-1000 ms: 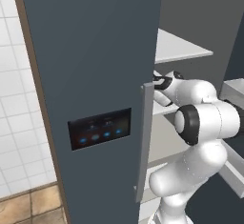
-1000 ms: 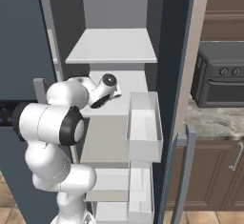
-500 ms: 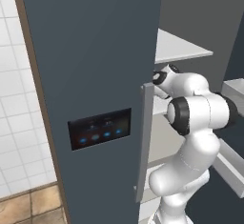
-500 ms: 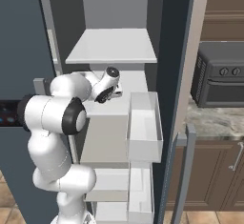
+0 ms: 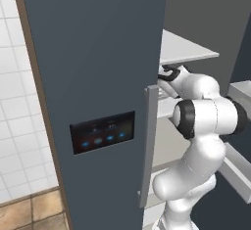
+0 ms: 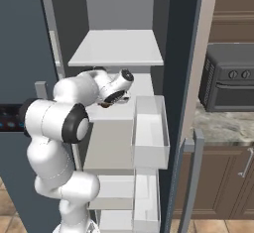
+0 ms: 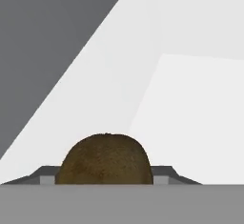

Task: Place the cold items (potato and kiwi) from the fridge in one tupperware on the dining counter. Place the warm items (kebab skewer and hot dog) in the stove area in another tupperware.

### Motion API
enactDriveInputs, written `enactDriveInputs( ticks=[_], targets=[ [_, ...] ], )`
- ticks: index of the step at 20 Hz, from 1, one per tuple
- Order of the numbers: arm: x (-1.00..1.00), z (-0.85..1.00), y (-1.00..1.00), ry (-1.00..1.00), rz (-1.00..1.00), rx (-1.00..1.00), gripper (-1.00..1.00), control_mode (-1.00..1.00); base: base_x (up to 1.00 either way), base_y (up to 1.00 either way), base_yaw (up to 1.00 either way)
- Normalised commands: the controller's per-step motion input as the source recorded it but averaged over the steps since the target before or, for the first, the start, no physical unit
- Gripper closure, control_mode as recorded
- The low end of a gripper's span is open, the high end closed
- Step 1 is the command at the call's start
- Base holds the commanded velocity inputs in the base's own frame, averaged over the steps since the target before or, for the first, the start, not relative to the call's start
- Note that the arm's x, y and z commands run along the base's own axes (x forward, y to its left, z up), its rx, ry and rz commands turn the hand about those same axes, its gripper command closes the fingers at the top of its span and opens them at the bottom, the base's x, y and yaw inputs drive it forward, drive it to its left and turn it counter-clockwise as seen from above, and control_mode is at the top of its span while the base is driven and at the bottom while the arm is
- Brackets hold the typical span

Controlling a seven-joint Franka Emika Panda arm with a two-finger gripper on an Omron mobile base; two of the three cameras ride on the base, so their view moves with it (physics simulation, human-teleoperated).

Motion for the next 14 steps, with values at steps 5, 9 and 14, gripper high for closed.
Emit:
enactDriveInputs(
  ticks=[5, 9, 14],
  targets=[
    [-1.0, -0.11, 0.01, -0.65, 0.04, 0.16, 1.0, -1.0, 0.0, 0.0, 0.0],
    [-0.89, 0.94, -0.14, -0.32, 0.03, 0.08, 1.0, -1.0, 0.0, 0.0, 0.0],
    [-0.89, 1.0, -0.17, -0.1, 0.0, 0.0, 1.0, -1.0, 0.0, 0.0, 0.0]
  ],
)
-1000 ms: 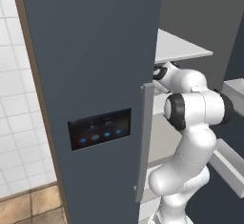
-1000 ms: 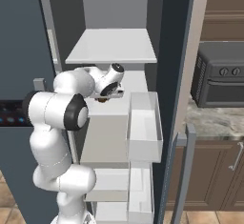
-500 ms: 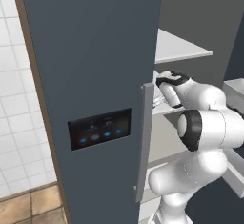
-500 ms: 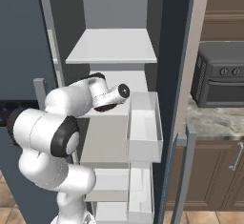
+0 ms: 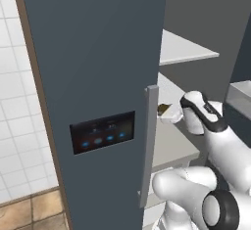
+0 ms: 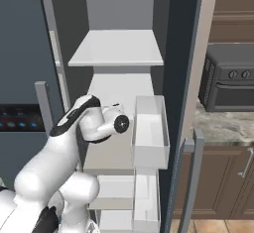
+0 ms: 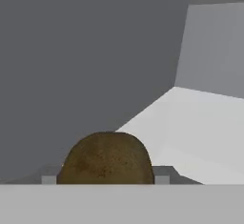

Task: Place the cold items (potato and kiwi) from the fridge in one tupperware on the dining counter. Place the warm items (kebab skewer and hot dog) in the stove area in another tupperware.

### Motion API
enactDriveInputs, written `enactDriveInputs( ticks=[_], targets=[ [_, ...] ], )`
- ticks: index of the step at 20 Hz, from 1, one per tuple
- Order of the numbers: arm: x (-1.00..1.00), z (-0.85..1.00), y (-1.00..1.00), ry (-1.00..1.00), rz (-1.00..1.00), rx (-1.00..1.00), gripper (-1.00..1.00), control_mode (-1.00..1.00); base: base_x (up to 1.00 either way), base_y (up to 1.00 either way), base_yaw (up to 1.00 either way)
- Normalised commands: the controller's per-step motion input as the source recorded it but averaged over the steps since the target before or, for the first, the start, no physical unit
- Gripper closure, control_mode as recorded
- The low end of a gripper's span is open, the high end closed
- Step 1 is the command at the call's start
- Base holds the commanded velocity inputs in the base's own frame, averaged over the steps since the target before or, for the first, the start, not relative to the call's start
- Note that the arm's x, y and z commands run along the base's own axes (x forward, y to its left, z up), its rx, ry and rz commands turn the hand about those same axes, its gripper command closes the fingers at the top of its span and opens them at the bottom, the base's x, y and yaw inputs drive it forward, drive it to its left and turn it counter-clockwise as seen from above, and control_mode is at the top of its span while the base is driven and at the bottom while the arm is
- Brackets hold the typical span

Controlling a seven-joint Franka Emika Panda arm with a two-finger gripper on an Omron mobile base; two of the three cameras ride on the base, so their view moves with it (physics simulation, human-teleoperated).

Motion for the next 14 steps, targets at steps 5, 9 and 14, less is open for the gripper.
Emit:
enactDriveInputs(
  ticks=[5, 9, 14],
  targets=[
    [-1.0, 0.84, -0.28, 0.01, 0.0, -0.05, 1.0, -1.0, 0.0, 0.0, 0.0],
    [-1.0, 0.39, -0.04, 0.3, -0.1, -0.19, 1.0, -1.0, 0.0, 0.0, 0.0],
    [-0.99, 0.01, -0.05, 0.56, -0.22, -0.24, 1.0, -1.0, 0.0, 0.0, 0.0]
  ],
)
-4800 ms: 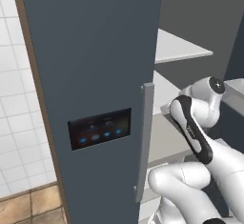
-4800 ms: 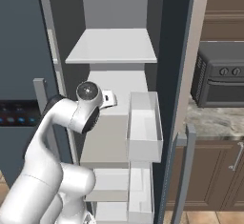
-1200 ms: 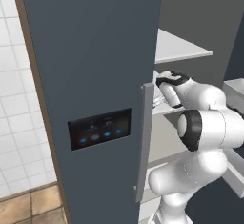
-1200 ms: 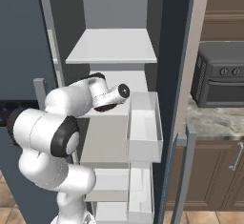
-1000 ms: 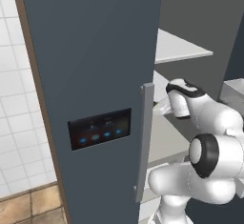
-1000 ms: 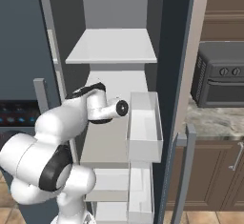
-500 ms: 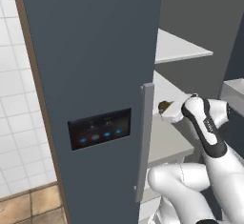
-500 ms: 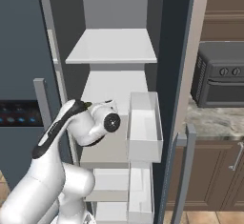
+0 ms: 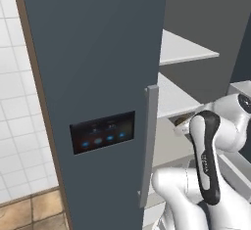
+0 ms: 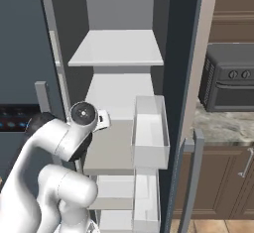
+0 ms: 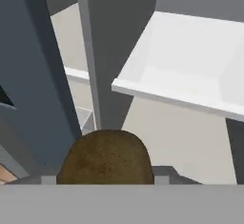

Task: Place the cold items (potato and kiwi) from the fridge in one tupperware on the dining counter. Place the warm items (kebab skewer and hot dog) in the stove area in another tupperware.

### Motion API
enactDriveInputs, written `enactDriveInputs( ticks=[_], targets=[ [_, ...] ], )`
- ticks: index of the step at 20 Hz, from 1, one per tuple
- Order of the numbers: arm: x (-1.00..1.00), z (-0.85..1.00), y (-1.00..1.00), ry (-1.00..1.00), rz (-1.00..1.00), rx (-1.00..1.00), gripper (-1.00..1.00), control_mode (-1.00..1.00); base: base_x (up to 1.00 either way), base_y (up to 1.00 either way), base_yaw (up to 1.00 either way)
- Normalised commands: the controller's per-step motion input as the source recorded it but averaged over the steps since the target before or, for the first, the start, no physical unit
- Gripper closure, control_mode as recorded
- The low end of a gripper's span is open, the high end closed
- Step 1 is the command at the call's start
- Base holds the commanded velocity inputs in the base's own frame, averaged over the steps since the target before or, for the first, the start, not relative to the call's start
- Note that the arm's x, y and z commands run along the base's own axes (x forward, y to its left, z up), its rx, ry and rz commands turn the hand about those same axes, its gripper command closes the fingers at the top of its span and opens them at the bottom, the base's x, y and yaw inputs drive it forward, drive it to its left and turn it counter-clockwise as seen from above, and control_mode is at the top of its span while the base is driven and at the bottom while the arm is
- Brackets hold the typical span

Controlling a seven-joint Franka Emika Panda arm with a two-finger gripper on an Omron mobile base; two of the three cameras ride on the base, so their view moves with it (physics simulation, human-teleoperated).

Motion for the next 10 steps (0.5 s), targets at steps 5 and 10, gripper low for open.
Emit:
enactDriveInputs(
  ticks=[5, 10],
  targets=[
    [-0.73, -0.41, 0.04, 0.61, -0.22, -0.37, 1.0, -1.0, 0.0, 0.0, 0.0],
    [-0.05, -0.55, 0.08, 0.13, -0.08, -0.19, 1.0, -1.0, 0.0, 0.0, 0.0]
  ],
)
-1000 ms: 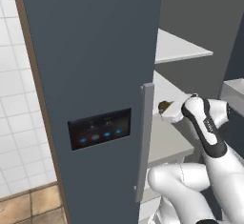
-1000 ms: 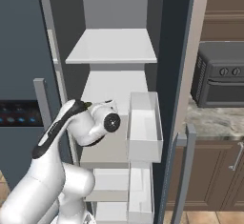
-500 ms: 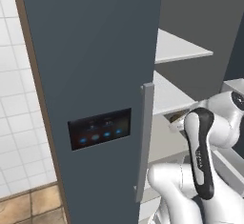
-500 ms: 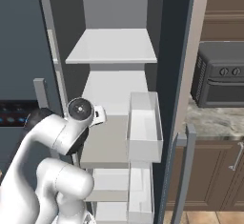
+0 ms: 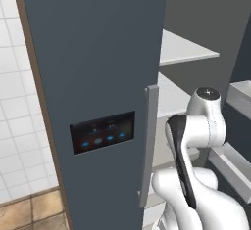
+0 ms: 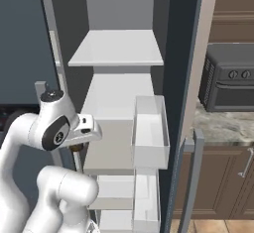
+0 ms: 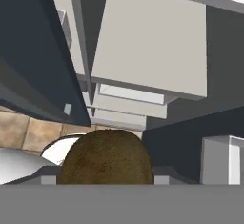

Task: Place the cold items (potato and kiwi) from the fridge in one tupperware on the dining counter. Place the warm items (kebab skewer and hot dog) in the stove area in another tupperware.

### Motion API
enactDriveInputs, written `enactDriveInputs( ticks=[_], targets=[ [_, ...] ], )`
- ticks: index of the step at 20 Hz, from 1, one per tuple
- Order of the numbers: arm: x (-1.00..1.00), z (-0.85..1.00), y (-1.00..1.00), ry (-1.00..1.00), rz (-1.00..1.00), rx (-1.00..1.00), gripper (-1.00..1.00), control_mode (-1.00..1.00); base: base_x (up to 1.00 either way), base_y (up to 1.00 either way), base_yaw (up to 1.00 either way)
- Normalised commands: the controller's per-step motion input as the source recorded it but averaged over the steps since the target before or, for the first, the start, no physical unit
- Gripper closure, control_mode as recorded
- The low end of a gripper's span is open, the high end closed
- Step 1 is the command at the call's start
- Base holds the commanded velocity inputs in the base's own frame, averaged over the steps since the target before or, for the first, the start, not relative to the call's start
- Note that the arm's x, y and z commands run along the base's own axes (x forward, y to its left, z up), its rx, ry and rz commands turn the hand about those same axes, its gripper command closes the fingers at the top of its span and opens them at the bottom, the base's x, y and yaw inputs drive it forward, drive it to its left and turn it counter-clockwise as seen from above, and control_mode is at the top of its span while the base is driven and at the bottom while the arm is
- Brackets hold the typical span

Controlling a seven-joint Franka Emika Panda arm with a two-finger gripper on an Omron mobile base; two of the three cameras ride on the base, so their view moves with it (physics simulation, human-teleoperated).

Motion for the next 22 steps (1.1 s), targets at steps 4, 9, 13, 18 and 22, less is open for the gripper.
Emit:
enactDriveInputs(
  ticks=[4, 9, 13, 18, 22],
  targets=[
    [0.0, -0.3, -0.19, 0.0, 0.0, 0.0, 1.0, -1.0, 0.0, 0.0, 0.0],
    [-0.03, -0.13, -0.1, -0.04, 0.0, 0.0, 1.0, 1.0, -0.07, 0.0, 0.0],
    [0.0, 0.0, 0.0, 0.0, 0.0, 0.0, 1.0, 1.0, -0.89, -0.06, 0.07],
    [0.0, 0.0, 0.0, 0.0, 0.0, 0.0, 1.0, 1.0, -1.0, 0.0, 0.01],
    [0.0, 0.0, 0.0, 0.0, 0.0, 0.0, 1.0, 1.0, -1.0, 0.0, 0.0]
  ],
)
